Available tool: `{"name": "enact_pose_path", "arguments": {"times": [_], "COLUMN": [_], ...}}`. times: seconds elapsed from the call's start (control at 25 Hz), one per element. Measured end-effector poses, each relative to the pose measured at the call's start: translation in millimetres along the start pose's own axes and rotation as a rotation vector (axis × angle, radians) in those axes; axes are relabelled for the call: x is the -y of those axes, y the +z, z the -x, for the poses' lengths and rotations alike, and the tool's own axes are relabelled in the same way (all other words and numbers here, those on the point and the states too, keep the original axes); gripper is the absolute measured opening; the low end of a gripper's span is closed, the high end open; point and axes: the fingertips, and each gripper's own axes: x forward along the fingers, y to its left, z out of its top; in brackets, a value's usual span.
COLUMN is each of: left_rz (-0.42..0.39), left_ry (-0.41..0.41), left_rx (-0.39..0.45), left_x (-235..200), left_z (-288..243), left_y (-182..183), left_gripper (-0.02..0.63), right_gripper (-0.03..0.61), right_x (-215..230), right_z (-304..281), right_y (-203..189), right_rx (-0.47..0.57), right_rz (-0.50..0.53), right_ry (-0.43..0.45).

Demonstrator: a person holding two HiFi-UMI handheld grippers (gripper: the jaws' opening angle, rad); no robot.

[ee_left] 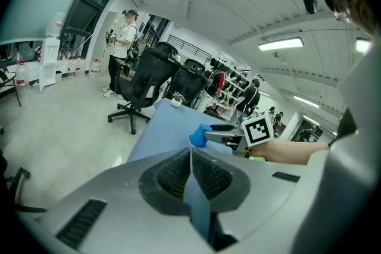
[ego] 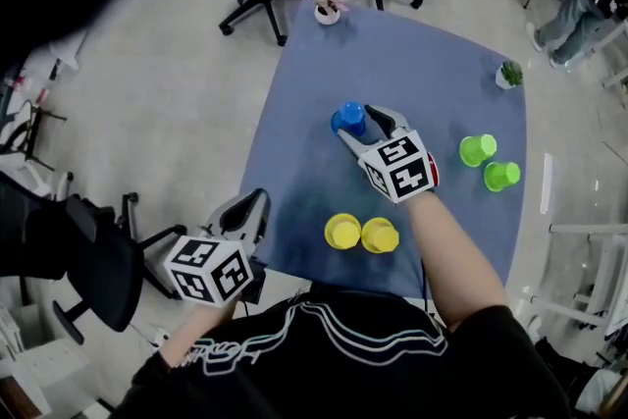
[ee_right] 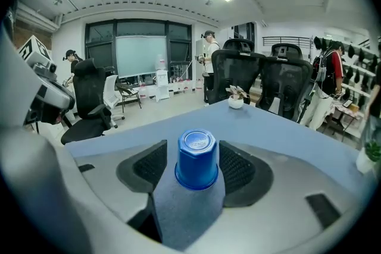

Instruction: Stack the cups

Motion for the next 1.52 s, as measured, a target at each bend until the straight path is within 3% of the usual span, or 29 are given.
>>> {"name": "enact_pose_path", "arguments": {"times": [0.96,1.52], "left_rz": [0.003,-0.019], "left_ry": [0.026,-0.035], "left_rx": [0.020,0.039], "left_x": [-20.1,1.7], "left_z": [9.1,24.2], "left_y": [8.1,7.0], "left_gripper": [0.031,0.031], "right_gripper": [0.250,0.247], "right_x": [2.4,-18.4], "right_z": [-19.6,37.6], "right_y": [-2.4,33.7], "right_rx": [-0.021,0.064], "right_rz": [0.011,0.048], "right_ry": [-0.046,-0.068]}}
